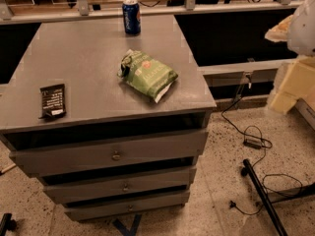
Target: Move pepsi can near green jalapeno chip bag
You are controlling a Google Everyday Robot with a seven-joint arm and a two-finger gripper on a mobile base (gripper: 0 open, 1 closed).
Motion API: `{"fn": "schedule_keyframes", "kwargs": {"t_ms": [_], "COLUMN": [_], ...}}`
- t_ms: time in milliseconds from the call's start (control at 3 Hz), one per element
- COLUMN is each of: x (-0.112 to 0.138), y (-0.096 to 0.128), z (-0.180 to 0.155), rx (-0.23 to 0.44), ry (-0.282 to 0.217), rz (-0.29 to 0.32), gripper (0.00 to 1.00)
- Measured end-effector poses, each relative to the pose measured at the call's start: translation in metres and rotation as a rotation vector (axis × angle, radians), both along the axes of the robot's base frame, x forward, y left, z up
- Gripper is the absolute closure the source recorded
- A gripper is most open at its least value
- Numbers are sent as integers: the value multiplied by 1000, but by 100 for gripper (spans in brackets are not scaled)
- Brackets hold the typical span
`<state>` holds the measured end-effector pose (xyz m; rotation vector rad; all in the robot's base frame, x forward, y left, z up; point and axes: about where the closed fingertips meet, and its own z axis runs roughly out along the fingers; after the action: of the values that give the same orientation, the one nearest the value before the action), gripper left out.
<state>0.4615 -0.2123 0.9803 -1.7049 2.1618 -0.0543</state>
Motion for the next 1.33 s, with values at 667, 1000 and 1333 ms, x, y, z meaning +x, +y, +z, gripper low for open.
{"fn": "schedule_keyframes", "kwargs": {"t_ms": [667,1000,1333], "x": [140,196,199], "y": [67,107,108], "z": [3,12,12], "rx": [259,365,384], "ry": [-98,-154,-164], "rz": [235,307,305], "gripper": [0,0,0]}}
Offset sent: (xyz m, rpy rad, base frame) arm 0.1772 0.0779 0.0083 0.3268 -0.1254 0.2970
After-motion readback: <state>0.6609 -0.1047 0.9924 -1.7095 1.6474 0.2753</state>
